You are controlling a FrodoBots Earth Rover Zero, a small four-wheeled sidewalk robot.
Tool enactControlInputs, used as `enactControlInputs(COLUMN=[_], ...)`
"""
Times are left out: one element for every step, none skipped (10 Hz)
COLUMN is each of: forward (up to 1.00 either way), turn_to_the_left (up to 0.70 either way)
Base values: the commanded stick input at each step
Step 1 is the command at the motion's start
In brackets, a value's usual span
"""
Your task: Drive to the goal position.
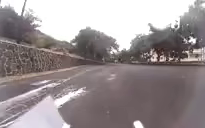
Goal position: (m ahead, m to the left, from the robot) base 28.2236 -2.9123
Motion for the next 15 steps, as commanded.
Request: enactControlInputs(forward=[0.0, 0.0, 0.0, 0.0, 0.0, 0.0, 0.0, 0.0, 0.38, 0.72, 1.0, 1.0, 1.0, 1.0, 1.0], turn_to_the_left=[0.0, 0.0, 0.0, 0.0, 0.0, 0.0, 0.0, 0.0, 0.0, 0.0, 0.0, 0.0, 0.0, 0.0, 0.0])
